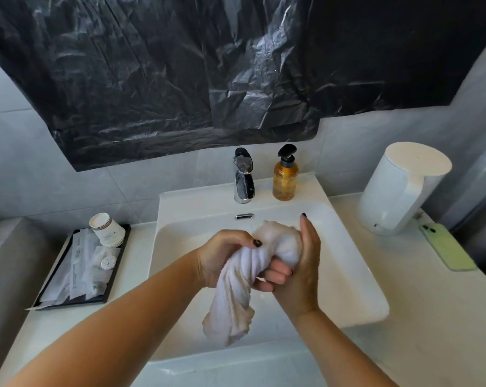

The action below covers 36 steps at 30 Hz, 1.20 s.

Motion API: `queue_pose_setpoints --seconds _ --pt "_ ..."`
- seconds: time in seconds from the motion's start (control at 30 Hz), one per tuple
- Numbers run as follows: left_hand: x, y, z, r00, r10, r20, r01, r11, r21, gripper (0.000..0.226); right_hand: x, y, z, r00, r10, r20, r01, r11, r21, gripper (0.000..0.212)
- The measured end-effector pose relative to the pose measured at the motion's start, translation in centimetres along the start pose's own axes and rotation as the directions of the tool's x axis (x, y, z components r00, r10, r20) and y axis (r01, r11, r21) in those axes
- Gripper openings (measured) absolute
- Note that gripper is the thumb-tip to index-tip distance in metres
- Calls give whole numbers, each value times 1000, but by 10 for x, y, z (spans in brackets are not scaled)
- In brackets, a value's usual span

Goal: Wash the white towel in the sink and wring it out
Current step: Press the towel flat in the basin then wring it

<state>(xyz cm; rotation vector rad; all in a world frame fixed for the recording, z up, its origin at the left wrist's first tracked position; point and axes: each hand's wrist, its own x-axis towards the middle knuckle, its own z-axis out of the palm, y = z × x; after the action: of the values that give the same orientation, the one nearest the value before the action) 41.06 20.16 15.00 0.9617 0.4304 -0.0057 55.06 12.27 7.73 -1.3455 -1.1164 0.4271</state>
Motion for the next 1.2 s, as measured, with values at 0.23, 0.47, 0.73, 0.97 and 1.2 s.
queue_pose_setpoints --seconds 0.23,0.47,0.73,0.97,1.2 --pt "-19 10 0 992 -104 -72 108 993 49 70 63 -4 -9 685 -671 283 722 576 -383 48" --pt "-15 34 11 871 -167 -462 401 785 472 11 111 -27 -24 415 -301 858 874 395 -284 85" --pt "9 34 0 721 72 -689 651 272 709 11 116 -50 5 386 417 823 584 581 -567 43" --pt "12 20 -10 748 328 -578 659 -262 705 55 109 -31 16 357 543 760 296 706 -643 30" --pt "12 23 -22 819 413 -398 569 -498 655 51 102 -25 17 369 591 717 -30 779 -627 26"
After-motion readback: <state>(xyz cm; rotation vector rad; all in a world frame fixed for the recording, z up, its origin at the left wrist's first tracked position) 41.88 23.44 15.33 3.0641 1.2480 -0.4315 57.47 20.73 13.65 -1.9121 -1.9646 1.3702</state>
